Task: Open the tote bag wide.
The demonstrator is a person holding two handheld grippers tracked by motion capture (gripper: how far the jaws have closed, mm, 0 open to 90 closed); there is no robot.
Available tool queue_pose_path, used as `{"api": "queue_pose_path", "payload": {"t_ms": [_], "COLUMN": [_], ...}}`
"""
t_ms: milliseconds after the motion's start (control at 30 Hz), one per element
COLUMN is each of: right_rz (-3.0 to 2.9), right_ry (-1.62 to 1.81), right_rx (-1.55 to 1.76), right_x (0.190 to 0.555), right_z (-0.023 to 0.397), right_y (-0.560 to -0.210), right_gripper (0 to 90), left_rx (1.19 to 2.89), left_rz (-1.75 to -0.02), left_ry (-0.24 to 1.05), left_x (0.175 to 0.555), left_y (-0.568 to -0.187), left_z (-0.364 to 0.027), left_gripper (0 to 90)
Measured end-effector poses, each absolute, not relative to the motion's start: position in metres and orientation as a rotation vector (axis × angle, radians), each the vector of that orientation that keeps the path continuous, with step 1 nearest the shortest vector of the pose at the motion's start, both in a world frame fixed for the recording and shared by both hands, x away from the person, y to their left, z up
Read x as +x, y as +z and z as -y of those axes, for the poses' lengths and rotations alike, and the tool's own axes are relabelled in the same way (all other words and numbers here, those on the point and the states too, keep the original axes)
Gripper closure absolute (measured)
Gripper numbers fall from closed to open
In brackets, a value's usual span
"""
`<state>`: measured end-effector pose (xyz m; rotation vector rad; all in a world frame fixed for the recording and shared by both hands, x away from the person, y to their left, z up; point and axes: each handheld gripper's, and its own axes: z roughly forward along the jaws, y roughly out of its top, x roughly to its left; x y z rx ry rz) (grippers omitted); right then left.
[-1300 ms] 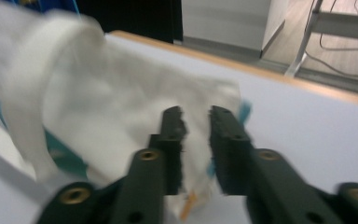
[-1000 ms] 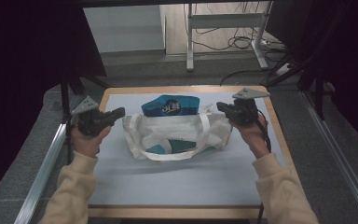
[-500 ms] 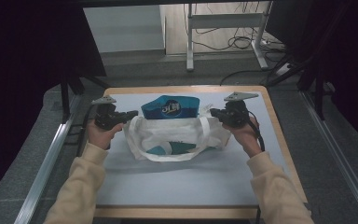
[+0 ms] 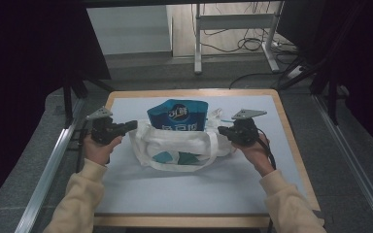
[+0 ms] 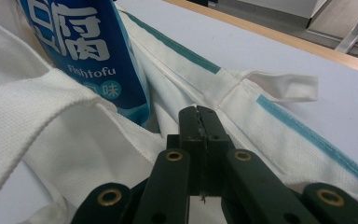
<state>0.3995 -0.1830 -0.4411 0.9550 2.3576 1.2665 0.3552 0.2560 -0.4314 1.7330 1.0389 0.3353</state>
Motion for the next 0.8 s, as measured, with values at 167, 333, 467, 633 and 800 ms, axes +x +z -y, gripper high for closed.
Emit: {"api": "queue_pose_path", "payload": {"t_ms": [167,333,467,633,800], "right_rz": [-2.353,-2.355,-2.357,-2.364,-2.370], "right_ry": [1.265,1.263,1.267,1.272,1.260], "right_rx": [0.952,0.937,0.935,0.928,0.928], "right_x": [0.400,0.399,0.398,0.396,0.391], "right_z": [0.183,0.180,0.181,0.183,0.181], "right_y": [-0.442,-0.442,-0.442,-0.442,-0.447], "right_gripper": [88.9,88.9,88.9,89.0,88.9], "left_rx": [1.740,1.789,1.834,1.882,1.917], "left_rz": [-1.015,-1.069,-1.073,-1.065,-1.051], "left_ry": [0.390,0.322,0.265,0.228,0.222], "left_x": [0.358,0.385,0.392,0.379,0.365], "left_y": [-0.413,-0.417,-0.426,-0.440,-0.451], "left_z": [-0.248,-0.236,-0.229,-0.226,-0.227], "left_gripper": [90.0,90.0,90.0,90.0,90.0]}}
